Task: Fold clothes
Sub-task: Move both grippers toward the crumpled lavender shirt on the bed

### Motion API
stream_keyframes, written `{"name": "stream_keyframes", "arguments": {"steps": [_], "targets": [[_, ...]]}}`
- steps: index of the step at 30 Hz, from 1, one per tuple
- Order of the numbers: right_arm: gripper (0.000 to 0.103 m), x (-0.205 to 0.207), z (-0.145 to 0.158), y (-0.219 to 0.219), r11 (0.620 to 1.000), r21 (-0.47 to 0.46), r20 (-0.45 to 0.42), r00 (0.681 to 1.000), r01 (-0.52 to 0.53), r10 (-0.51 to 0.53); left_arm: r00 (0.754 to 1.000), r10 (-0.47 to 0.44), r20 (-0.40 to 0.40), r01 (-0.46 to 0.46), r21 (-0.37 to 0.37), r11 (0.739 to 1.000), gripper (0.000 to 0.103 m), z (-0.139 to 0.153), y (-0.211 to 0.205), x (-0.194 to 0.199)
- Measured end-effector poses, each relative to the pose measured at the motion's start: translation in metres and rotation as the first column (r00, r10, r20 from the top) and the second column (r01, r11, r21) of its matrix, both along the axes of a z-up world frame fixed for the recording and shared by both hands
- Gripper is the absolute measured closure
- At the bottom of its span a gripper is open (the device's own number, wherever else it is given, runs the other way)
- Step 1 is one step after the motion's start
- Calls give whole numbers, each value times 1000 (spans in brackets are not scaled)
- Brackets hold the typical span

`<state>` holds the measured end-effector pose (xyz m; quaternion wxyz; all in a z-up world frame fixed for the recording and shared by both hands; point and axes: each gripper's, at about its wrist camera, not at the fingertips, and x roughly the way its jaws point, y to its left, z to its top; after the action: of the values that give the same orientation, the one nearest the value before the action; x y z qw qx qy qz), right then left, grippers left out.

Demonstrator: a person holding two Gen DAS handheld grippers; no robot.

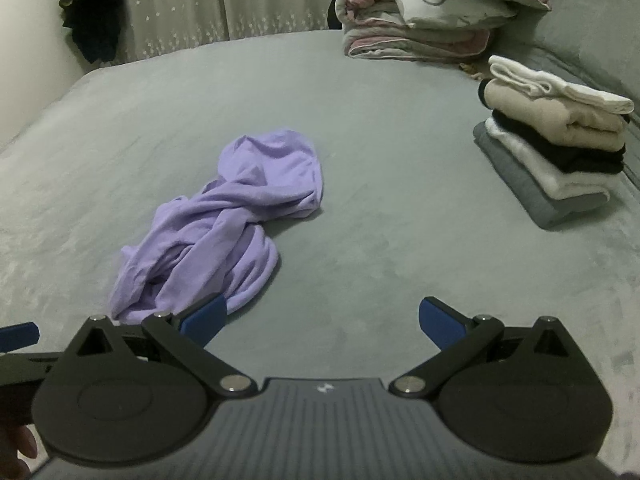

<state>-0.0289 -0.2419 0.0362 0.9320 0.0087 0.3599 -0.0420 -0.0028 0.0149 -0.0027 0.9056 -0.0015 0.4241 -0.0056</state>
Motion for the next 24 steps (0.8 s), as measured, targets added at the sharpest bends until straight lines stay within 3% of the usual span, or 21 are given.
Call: {"name": "stream_keyframes", "arguments": {"steps": [5, 10, 24], "targets": [[0, 6, -2, 8, 1000, -28, 9, 1000, -4, 5, 1000, 3, -12, -2, 27, 1000, 0, -2, 6, 1], [0, 12, -17, 14, 1000, 20, -35, 999, -5, 5, 1000, 6, -20, -5, 50, 999, 0, -4, 12, 1], [0, 9, -3, 3, 999, 50, -68, 998, -9, 12, 1000, 13, -10, -12, 65, 998, 0, -6, 13, -3]]}}
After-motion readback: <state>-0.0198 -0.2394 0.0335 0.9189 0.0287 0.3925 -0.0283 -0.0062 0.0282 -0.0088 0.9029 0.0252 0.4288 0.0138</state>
